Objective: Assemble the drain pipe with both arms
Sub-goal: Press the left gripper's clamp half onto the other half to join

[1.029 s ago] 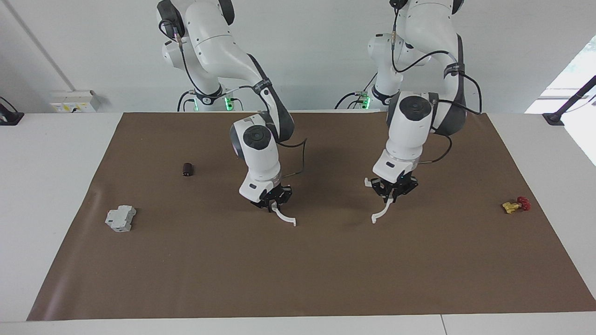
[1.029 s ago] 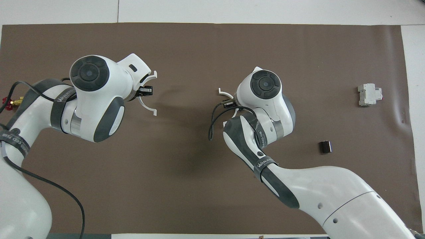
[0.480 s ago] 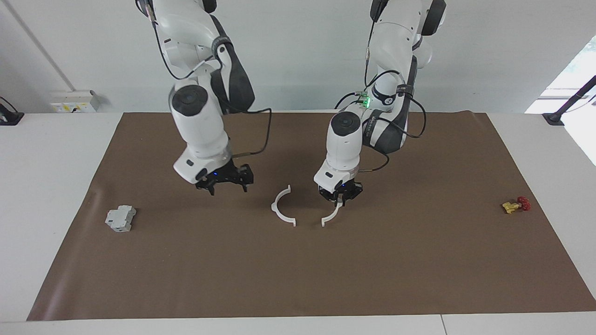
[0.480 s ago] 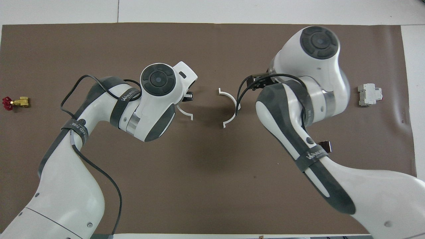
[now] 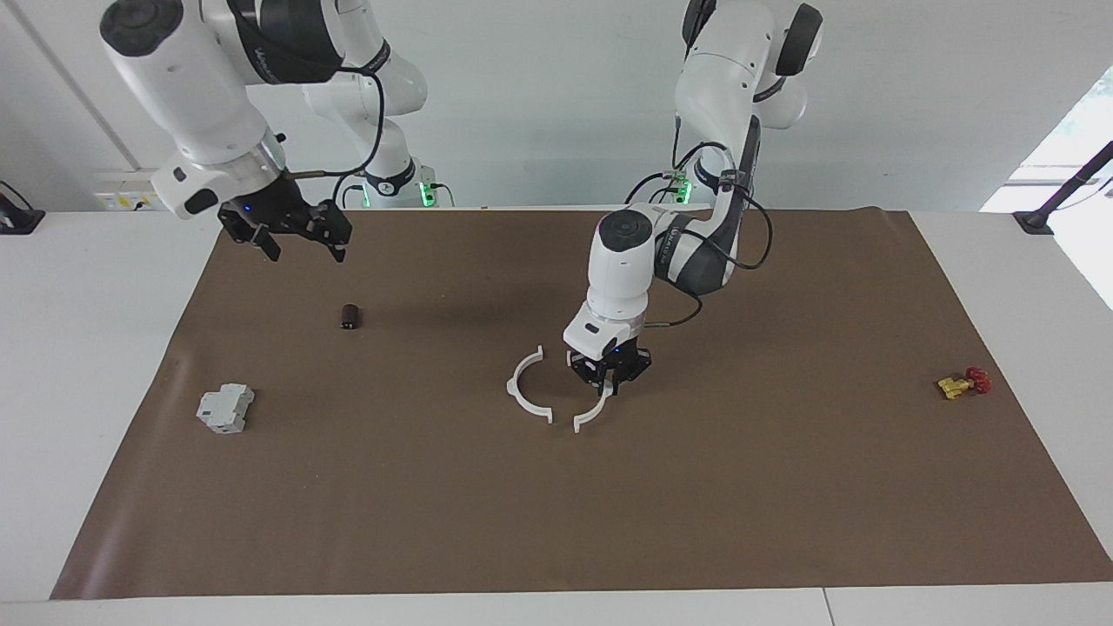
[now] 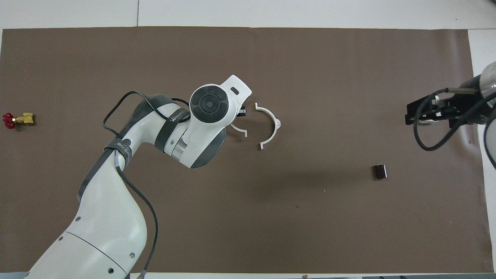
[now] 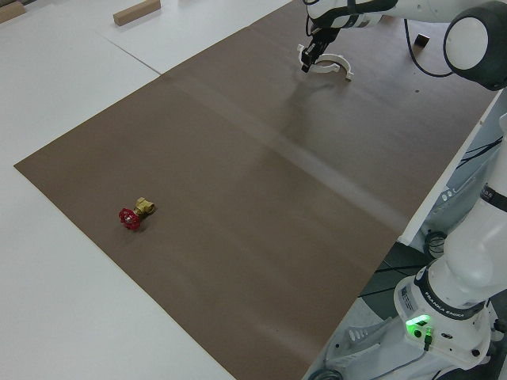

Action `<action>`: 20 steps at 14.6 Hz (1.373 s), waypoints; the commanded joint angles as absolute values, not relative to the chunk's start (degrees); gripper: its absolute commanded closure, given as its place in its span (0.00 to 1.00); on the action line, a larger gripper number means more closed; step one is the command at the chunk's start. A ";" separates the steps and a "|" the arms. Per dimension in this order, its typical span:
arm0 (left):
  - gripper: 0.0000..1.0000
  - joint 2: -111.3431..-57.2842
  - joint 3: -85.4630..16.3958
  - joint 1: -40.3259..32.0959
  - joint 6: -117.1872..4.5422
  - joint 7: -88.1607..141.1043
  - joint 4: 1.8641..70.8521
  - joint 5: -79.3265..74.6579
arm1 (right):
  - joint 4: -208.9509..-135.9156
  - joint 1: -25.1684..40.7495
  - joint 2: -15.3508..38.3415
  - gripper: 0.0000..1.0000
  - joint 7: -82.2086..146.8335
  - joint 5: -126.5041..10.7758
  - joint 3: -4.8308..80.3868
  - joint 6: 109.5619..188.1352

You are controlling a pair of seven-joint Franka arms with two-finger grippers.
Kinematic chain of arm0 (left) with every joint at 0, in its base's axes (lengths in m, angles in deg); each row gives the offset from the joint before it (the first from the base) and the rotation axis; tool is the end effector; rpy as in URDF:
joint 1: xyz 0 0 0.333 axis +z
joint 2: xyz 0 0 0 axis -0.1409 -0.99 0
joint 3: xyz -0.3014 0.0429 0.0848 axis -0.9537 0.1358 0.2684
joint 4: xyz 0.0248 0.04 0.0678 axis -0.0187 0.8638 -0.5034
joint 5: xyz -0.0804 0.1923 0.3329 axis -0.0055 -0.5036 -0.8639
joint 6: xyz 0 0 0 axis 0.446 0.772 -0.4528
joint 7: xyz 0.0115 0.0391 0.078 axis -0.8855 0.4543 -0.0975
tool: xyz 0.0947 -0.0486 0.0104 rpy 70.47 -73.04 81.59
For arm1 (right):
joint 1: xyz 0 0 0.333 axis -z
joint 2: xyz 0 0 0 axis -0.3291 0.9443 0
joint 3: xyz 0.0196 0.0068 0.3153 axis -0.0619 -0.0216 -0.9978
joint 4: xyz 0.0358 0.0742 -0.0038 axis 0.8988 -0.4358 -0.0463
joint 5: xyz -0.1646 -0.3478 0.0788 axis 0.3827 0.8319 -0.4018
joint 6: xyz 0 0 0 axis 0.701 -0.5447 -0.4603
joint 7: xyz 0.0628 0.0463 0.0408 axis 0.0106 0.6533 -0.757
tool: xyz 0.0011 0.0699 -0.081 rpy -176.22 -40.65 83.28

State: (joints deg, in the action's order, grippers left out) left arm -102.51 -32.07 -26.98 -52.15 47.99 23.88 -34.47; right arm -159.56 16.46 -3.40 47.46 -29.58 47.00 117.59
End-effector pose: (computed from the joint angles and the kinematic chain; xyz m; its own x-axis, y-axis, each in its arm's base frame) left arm 0.5608 -0.3989 0.3304 0.9818 -0.0497 0.1831 -0.0542 -0.9983 0.0197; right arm 0.5481 0.0116 0.6103 0.9900 -0.1075 -0.0911 -0.1105 -0.9935 -0.0289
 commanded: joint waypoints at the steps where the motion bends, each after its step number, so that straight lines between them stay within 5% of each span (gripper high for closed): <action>1: 1.00 -102.82 -31.59 -28.28 -57.76 48.47 27.61 -33.80 | -158.86 18.25 -4.46 0.00 46.82 -27.28 46.30 115.01; 20: 1.00 -102.03 -31.68 -31.10 -58.21 48.03 30.87 -33.80 | -161.23 17.36 -5.07 0.00 42.87 -27.54 49.21 117.73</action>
